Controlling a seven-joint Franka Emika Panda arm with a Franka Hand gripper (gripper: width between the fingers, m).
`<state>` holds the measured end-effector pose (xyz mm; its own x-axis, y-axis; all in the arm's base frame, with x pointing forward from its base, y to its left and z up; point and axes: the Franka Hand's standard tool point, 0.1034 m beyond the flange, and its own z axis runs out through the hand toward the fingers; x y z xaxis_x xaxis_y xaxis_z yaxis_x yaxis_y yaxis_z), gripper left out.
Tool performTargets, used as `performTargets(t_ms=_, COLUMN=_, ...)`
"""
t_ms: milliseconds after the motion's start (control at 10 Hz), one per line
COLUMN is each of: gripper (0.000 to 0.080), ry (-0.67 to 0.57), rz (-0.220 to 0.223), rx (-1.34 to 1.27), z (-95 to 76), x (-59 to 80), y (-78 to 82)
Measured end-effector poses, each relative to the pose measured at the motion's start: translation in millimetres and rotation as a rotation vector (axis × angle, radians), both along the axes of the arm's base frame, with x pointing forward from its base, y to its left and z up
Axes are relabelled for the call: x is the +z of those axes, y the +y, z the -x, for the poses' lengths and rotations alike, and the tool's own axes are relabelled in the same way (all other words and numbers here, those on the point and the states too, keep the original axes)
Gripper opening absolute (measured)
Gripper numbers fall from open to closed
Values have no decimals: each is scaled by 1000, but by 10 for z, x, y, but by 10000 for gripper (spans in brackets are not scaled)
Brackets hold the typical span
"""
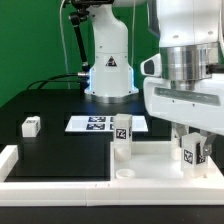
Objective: Assemble square table
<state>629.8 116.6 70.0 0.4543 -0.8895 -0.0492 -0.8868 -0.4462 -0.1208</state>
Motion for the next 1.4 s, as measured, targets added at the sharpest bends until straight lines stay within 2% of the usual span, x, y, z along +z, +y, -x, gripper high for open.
performTargets(t_ms=300, gripper=294, ry=62, rz=-87, rx=-395, z=-8, x=1, y=-21)
performTargets(t_ms=500, gripper=294, ry=71, rz=-97, rx=-492, z=7, x=-12, y=8)
performTargets(t_ms=600, gripper=294, ry=66, rz=-93, rx=-451, z=7, x=-13, y=5)
performTargets(t_ms=700, gripper=402, ry=66, rz=-93, rx=-449, z=9, x=-16, y=10)
performTargets(t_ms=800, gripper=402, ry=26, rz=-66, rx=-263, z=2, x=-35, y=29)
performTargets(t_ms=900, gripper=537, ry=1, rz=-52, rx=-83, z=22, x=-51, y=65)
performTargets(t_ms=1000, gripper=629, ry=-16, rz=-42, rx=58, z=18, x=-38, y=81)
performTargets(t_ms=1300, gripper=643, ry=-38, rz=-24, rx=231, z=14, x=-42, y=59)
performTargets(t_ms=1400, gripper=649, ry=-53, rz=1, rx=370, z=10, x=-41, y=49)
